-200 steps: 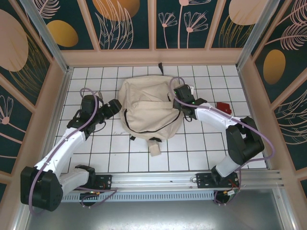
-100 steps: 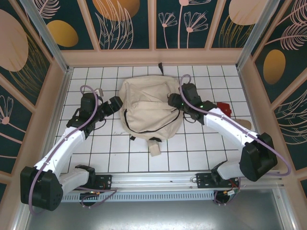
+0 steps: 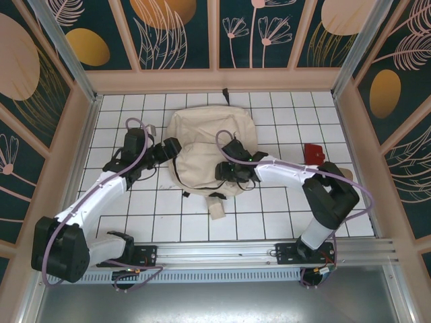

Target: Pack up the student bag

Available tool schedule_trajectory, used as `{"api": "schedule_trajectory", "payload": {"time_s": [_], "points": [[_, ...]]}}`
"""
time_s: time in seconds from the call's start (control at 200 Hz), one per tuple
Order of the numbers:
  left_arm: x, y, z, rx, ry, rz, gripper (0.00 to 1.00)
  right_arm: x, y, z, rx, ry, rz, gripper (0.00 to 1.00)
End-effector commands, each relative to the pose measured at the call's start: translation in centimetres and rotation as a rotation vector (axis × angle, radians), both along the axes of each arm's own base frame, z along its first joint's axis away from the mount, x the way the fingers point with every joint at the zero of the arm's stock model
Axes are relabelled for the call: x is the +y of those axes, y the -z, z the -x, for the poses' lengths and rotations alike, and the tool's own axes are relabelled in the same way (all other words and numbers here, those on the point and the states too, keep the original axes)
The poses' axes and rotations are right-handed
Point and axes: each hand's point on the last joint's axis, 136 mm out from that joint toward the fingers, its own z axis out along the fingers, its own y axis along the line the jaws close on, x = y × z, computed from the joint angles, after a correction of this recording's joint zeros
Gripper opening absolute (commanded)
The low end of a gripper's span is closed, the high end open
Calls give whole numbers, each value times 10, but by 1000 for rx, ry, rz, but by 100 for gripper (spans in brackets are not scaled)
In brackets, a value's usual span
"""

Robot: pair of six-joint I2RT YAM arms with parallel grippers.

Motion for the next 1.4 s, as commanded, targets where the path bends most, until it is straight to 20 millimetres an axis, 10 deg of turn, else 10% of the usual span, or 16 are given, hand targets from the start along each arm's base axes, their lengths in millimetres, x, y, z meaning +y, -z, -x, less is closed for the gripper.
{"api": "schedule_trajectory", "payload": {"time_s": [0.0,0.275,0.515,0.745,0.95,1.396], "points": [[-15,-16,-10,-45,31,32,85,-2,26,34,92,-24,33,60],[-47,-16,-24,-41,93,28,85,-26,30,74,106,-31,41,60],[-90,-25,-43,-61,148,18,85,-25,-87,2,-232,131,-161,64],[-135,-24,-49,-73,198,-11,84,-93,-109,-48,-290,285,-292,64],[-169,-3,-41,-24,231,-82,79,-130,-91,-71,-243,294,-241,65],[-244,59,-52,123,306,-221,48,-138,-36,-101,-144,259,-280,57]]}}
